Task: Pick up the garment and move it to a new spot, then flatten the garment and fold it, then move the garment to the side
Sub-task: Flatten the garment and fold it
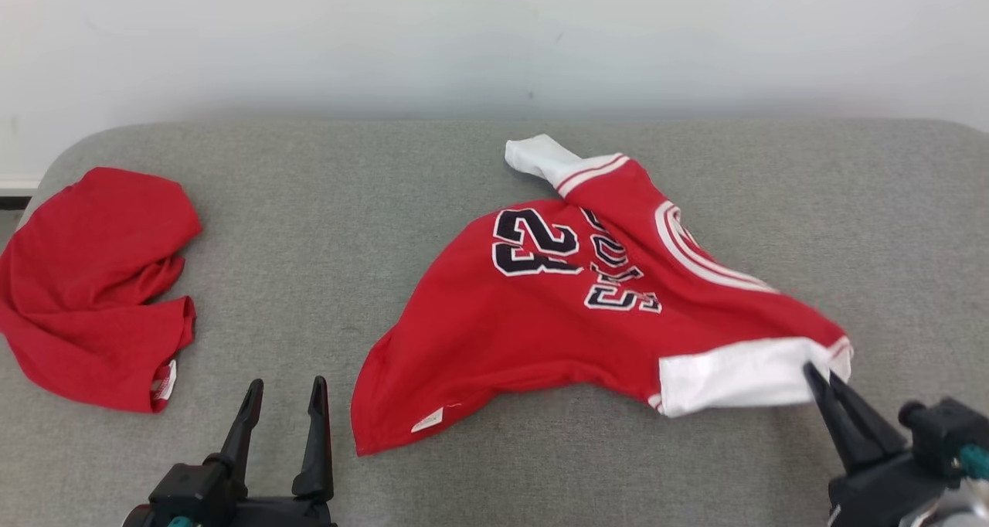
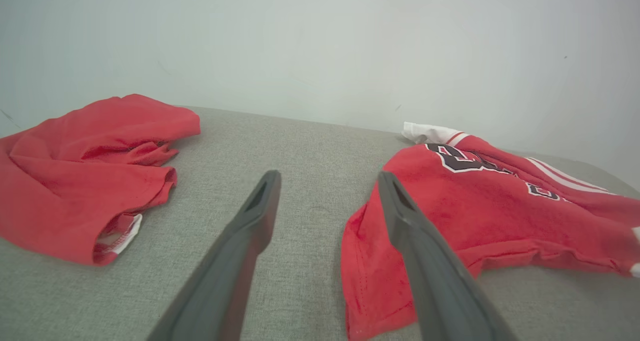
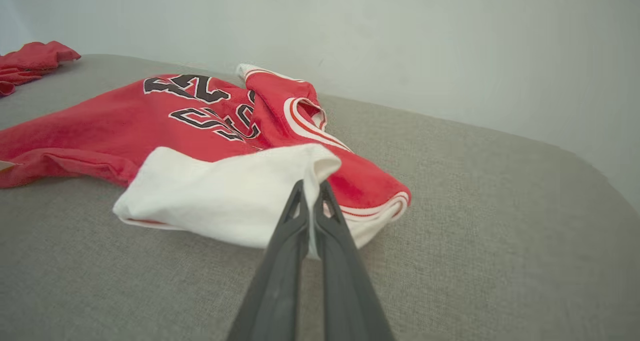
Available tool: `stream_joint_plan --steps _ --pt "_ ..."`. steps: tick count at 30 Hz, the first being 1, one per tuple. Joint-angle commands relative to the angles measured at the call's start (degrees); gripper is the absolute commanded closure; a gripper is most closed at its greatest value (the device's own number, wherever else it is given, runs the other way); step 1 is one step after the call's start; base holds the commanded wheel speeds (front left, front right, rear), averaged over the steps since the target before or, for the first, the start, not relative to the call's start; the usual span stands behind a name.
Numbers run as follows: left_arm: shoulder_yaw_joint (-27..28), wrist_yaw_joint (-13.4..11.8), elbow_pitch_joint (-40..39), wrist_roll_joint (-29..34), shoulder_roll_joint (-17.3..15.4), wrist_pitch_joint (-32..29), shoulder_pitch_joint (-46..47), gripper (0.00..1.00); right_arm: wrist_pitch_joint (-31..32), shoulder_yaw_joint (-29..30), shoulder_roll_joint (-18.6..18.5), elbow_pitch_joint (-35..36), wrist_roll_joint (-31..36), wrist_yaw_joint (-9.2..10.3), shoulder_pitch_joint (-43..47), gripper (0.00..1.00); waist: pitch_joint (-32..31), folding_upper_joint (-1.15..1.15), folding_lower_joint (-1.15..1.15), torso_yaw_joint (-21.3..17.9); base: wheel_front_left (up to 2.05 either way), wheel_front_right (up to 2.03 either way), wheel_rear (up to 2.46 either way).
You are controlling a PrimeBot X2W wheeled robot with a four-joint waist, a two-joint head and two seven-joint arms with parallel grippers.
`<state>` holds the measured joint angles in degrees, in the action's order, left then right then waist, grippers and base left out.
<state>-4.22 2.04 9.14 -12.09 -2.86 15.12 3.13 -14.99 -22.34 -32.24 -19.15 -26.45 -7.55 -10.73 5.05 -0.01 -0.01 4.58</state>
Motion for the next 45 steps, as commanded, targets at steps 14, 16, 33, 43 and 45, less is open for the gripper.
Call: stream_joint_plan --steps 14,16,33,43,45 --pt "1.6 0.8 0.2 1.1 -0.1 0.0 -2.1 0.0 -0.3 13.6 9.0 6.2 3.2 0.13 10.4 0.0 -2.7 0.01 0.01 -2.1 0.0 0.0 0.0" --pt "1.7 0.9 0.2 1.2 -0.1 0.0 -2.4 0.0 -0.3 15.4 10.1 7.5 3.6 0.13 11.4 0.0 -3.1 0.01 0.01 -2.2 0.0 0.0 0.0" --pt "2.8 1.5 0.1 1.8 -0.1 0.0 -3.4 0.0 -0.3 20.0 16.9 9.8 6.8 0.13 16.4 0.0 -4.8 0.01 0.01 -2.3 0.0 0.0 0.0" --pt "2.0 1.5 -0.1 1.5 0.0 0.0 -2.0 0.0 1.0 14.9 14.7 -1.1 6.6 0.13 8.1 0.0 -3.3 0.01 0.01 -0.7 0.0 0.0 0.0" --pt "1.7 1.4 0.1 1.4 -0.1 0.0 -1.7 0.0 1.8 13.9 14.6 -3.8 6.7 0.13 6.0 0.0 -2.9 0.01 0.01 -0.2 0.0 0.0 0.0"
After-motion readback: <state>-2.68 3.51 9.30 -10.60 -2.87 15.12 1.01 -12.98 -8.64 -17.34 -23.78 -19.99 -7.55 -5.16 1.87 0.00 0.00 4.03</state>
